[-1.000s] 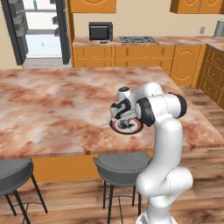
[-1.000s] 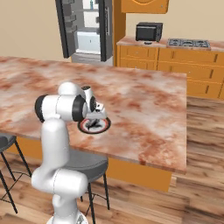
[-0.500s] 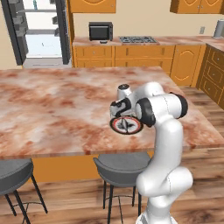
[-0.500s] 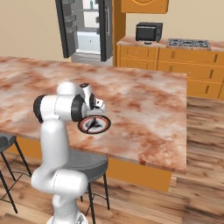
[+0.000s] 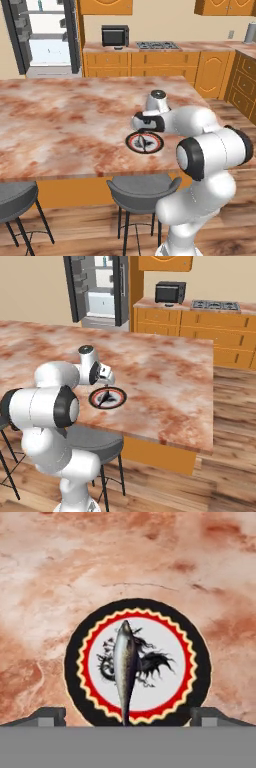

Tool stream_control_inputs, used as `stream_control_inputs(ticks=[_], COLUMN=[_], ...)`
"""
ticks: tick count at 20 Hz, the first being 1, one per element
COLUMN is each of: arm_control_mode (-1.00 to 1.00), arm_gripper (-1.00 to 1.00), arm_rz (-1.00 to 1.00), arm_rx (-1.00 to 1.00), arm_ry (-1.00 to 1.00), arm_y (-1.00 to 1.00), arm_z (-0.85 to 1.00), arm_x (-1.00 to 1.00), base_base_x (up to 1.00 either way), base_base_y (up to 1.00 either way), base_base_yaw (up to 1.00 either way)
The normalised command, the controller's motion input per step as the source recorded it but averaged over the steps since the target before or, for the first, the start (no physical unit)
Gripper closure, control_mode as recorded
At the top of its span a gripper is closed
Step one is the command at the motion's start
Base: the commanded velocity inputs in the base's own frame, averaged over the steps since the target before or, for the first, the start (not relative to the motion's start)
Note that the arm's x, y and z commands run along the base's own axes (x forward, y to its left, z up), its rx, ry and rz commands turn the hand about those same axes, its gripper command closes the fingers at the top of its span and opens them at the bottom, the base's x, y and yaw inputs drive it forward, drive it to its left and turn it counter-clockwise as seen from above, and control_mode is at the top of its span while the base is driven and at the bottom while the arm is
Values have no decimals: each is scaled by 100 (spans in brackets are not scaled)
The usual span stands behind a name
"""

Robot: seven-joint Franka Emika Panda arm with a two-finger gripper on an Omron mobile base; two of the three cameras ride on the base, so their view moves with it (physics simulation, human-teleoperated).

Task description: Take the fish from the fridge and place it on the digital scale on the counter by the fridge. Wait a few seconds for a reading, then move it to the plate on the dining counter.

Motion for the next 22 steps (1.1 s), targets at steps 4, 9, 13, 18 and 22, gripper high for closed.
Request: stream_control_inputs(ticks=[4, 9, 13, 18, 22], arm_control_mode=[-100, -100, -100, -100, -100], arm_gripper=[-100, -100, -100, -100, -100], arm_rz=[0, 0, 0, 0, 0], arm_rx=[15, 4, 0, -1, -3], arm_ry=[0, 0, 2, 2, 0], arm_y=[0, 5, 21, 44, 49], arm_z=[93, 75, 40, 7, 0], arm_x=[-100, -100, -100, -100, -100], base_base_x=[0, 0, 0, 0, 0], base_base_y=[0, 0, 0, 0, 0], base_base_yaw=[0, 0, 0, 0, 0])
